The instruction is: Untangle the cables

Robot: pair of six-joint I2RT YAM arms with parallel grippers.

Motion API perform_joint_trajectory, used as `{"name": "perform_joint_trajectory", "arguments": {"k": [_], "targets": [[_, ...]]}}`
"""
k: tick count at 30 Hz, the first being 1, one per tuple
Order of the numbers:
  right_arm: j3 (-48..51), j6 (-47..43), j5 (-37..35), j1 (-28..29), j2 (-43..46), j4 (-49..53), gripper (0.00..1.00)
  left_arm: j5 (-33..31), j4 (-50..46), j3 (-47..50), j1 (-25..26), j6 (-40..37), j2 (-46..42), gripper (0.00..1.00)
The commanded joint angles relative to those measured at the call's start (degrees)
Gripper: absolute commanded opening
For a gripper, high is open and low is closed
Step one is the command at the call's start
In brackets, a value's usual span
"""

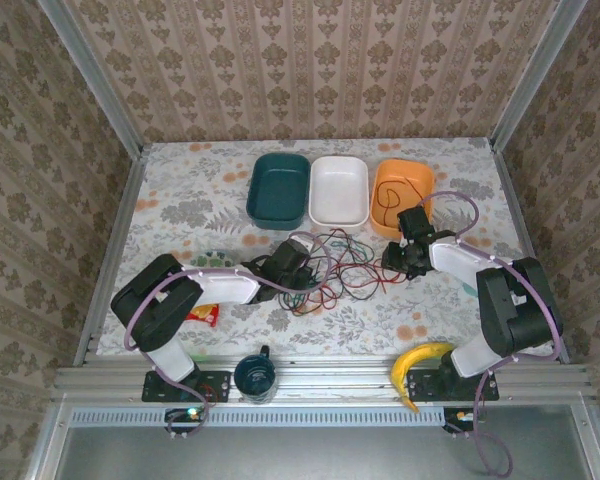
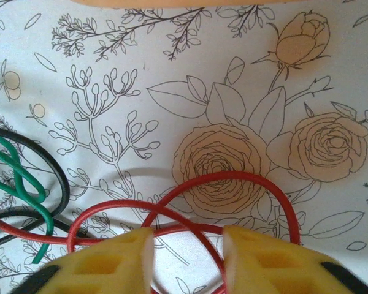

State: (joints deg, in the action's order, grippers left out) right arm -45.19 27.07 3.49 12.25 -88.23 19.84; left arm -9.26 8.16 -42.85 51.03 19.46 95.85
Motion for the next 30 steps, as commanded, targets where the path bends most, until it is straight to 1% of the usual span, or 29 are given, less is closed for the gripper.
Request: {"name": "perform_joint_trajectory", "arguments": {"k": [1, 3, 6, 11, 17, 19, 24, 27, 30], "targets": [[0.63, 0.09, 0.76, -0.19, -0.54, 1.68, 0.26, 0.29, -1.06, -0.92, 0.49, -0.88, 1.26, 0.00], [0.46, 0.19, 0.72, -0.12, -0.63, 1.95, 0.25, 0.20, -0.95, -1.01, 0.55, -0.78, 1.35, 0.00], [0.10, -0.02, 0.33, -0.05, -0.88, 3.15, 0.28, 0.20, -0.63, -1.09, 0.56, -0.75, 1.53, 0.00], [-0.90, -0.68, -1.31, 0.98, -1.40, 5.75, 0.31, 0.07, -0.43, -1.03, 0.51, -0.70, 1.57, 0.00], [-2.61, -1.03, -2.20, 2.20, -2.81, 8.08, 0.30, -0.24, 0.53, -0.74, 0.56, -0.48, 1.95, 0.00], [-3.06, -1.14, -2.11, 2.22, -3.16, 8.38, 0.27, -0.24, 0.54, -0.74, 0.48, -0.53, 1.97, 0.00], [-2.49, -0.58, -1.10, 2.27, -2.83, 6.93, 0.12, -0.59, 0.71, -0.40, 0.54, -0.39, 1.79, 0.00], [-1.71, 0.47, 0.94, 2.25, -1.90, 4.71, 0.05, -0.83, 0.84, -0.23, 0.56, -0.42, 1.64, 0.00], [-1.31, 1.83, 1.44, 2.29, 0.10, 3.26, 0.02, -1.03, 0.95, -0.22, 0.43, -0.33, 1.79, 0.00]]}}
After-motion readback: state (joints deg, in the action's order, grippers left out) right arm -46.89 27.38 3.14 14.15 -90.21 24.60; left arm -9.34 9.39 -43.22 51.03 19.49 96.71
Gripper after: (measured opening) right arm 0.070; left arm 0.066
